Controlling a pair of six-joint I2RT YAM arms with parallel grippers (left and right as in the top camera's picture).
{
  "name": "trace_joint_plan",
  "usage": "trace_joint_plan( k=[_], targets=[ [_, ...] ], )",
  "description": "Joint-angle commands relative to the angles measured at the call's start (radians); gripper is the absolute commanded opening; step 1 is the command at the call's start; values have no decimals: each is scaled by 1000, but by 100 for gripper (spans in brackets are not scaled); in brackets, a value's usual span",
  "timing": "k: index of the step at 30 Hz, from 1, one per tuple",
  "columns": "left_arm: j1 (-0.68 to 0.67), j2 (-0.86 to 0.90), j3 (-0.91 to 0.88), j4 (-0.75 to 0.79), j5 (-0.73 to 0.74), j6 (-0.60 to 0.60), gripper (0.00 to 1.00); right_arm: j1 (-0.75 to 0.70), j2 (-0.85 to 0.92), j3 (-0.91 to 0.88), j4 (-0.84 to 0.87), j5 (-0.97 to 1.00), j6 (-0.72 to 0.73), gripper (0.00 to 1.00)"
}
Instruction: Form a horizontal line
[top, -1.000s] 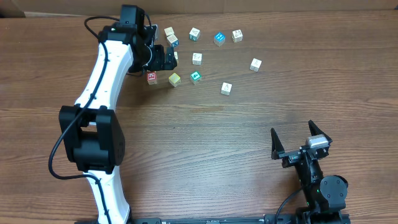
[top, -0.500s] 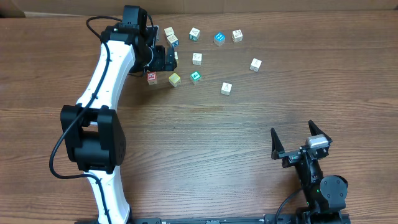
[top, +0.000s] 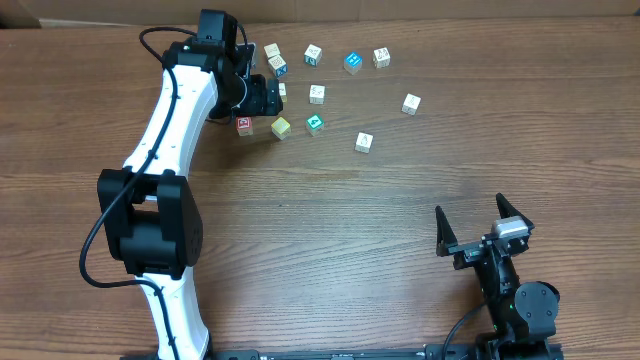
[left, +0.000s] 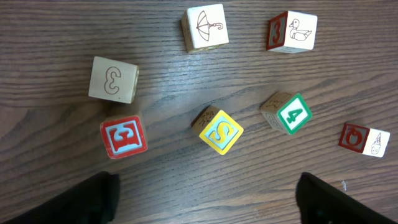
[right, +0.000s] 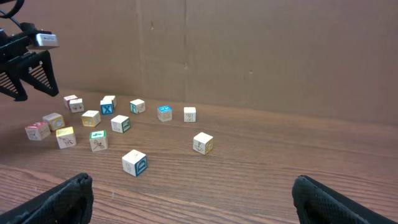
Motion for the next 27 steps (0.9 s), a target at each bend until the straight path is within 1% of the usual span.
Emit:
trace_joint_plan(
  k=[1, 4, 5, 9, 11, 13, 16, 27],
  targets=[
    [-23, 6, -5, 5, -12, -3, 79, -3, -10, -10, 5, 1, -1, 100],
    [-41, 6, -5, 7, -13, -3, 74, -3, -10, -10, 5, 1, -1, 100],
    [-48, 6, -5, 9, -18, -5, 71, -3, -10, -10, 5, 1, -1, 100],
    [-89, 6, -5, 24, -148, -101, 63, -3, -10, -10, 5, 1, -1, 100],
    [-120, 6, -5, 40, -224, -105, 59, -3, -10, -10, 5, 1, -1, 100],
    [-137, 7, -5, 45, -248, -104, 57, -3, -10, -10, 5, 1, -1, 100],
    [-150, 13, -5, 55, -256, -77, 50, -3, -10, -10, 5, 1, -1, 100],
    [-154, 89, -5, 63, -254, 51, 50, -3, -10, -10, 5, 1, -1, 100]
  ],
)
